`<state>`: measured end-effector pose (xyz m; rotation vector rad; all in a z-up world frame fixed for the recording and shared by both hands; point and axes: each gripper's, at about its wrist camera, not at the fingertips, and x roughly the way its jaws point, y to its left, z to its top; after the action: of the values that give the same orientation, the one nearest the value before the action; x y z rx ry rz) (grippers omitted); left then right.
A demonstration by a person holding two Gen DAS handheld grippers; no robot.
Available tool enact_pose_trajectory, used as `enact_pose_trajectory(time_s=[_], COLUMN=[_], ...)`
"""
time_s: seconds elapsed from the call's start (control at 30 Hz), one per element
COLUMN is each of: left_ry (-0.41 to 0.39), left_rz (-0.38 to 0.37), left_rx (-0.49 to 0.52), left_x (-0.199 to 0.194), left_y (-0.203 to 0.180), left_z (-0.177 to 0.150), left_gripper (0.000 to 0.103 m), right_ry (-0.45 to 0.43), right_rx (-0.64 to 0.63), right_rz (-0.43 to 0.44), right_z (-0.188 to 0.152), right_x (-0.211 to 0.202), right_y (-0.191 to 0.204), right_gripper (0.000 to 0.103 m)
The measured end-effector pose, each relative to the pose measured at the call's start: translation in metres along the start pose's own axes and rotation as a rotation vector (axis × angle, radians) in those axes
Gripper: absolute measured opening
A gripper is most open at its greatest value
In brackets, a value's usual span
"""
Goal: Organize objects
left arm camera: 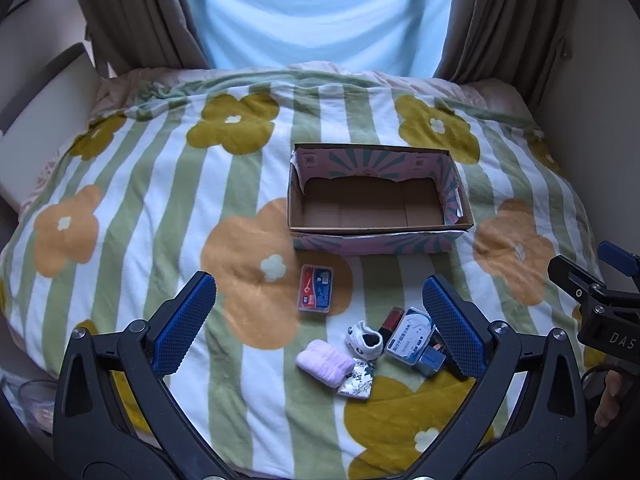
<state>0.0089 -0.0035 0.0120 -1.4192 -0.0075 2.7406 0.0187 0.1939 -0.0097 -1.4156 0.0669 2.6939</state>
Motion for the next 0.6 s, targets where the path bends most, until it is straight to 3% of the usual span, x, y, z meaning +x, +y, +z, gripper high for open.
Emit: enact_pose_trajectory(time_s=[0.6], left_ry=[0.002], left_rz=[-0.016], left_rx=[-0.004], left_x=[-0.0045], left_y=[0.0025], left_z=[0.0017], left_gripper=[0.103], right_ry=[-0.02], right_rx=[-0.023], right_rz=[-0.012], right_z=[-0.0023], right_x=[-0.0072], right_y=[0.0068], right_gripper=[0.102])
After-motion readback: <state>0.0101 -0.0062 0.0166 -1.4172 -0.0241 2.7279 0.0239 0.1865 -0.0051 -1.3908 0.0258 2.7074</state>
